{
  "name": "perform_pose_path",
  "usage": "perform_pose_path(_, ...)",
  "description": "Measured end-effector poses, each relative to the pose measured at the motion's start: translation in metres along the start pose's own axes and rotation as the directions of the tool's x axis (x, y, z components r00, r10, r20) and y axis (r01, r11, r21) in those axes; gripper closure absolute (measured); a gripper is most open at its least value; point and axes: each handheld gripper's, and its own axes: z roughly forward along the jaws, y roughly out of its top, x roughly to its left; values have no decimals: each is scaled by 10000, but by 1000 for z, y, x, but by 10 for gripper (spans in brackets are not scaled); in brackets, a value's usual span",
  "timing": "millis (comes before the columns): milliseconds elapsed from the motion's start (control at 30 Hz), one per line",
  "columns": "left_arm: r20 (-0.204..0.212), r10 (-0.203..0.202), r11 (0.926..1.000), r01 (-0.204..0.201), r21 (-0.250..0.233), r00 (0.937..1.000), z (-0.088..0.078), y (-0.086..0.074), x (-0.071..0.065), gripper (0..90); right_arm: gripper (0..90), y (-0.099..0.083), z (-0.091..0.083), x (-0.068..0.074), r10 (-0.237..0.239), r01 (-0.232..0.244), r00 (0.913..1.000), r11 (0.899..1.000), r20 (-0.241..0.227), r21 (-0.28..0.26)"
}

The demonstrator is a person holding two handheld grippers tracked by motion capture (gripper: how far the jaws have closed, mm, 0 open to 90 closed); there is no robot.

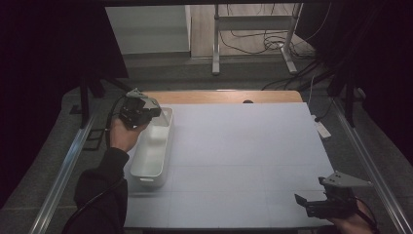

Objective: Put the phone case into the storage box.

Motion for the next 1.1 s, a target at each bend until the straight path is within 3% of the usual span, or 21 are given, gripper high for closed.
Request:
perform_pose_path(467, -50, -220, 9993, 222, 303, 9997, 20, 0, 5, 887, 0, 0, 0, 0, 3, -2, 10000, 10000, -40, 23)
perform_pose_path(1100, -441, -621, 9942, 657, 847, 9971, 49, -3, 13, 887, 0, 0, 0, 0, -40, 41, 9999, 10000, -104, 42)
